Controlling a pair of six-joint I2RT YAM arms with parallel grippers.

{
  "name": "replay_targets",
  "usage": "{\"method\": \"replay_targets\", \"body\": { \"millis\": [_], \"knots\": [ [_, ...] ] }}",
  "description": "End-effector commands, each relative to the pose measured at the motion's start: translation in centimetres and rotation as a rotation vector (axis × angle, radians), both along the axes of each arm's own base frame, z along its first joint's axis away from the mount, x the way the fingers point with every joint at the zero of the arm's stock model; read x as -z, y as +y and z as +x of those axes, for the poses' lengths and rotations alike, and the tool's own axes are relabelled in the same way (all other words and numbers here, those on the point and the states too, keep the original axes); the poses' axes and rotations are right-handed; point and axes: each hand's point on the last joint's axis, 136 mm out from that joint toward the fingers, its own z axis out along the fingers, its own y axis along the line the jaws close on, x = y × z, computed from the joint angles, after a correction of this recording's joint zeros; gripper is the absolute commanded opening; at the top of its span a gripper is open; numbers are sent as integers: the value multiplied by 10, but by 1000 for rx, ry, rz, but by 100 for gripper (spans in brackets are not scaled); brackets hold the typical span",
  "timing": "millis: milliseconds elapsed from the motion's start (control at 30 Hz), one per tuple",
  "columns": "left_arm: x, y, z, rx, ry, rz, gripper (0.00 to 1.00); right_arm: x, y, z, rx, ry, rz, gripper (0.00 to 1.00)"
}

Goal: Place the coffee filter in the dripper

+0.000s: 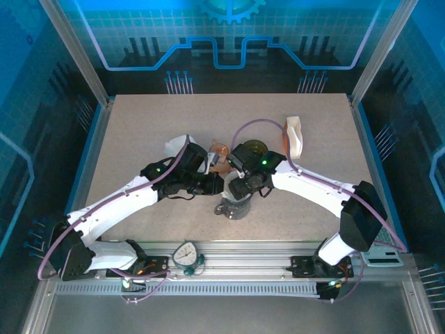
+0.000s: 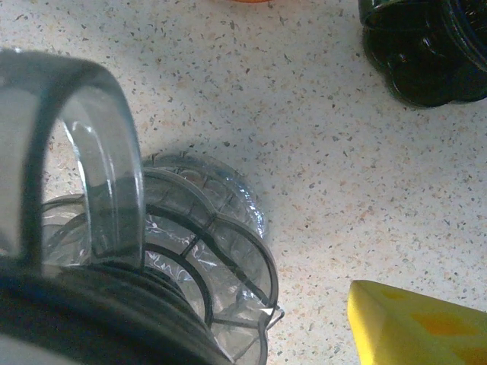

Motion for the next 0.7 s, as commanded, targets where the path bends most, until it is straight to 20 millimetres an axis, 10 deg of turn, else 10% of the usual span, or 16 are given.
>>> {"method": "replay_targets", "body": {
  "millis": [0,367,667],
  "knots": [
    [6,0,-6,23,19,3,8,7,2,-2,5,6,-17,70],
    [9,3,-7,19,23,14,10,-33,0,7,25,-92,28,71],
    [9,3,-8,16,24,13,16,-7,-2,3,25,-35,-14,71]
  ]
}}
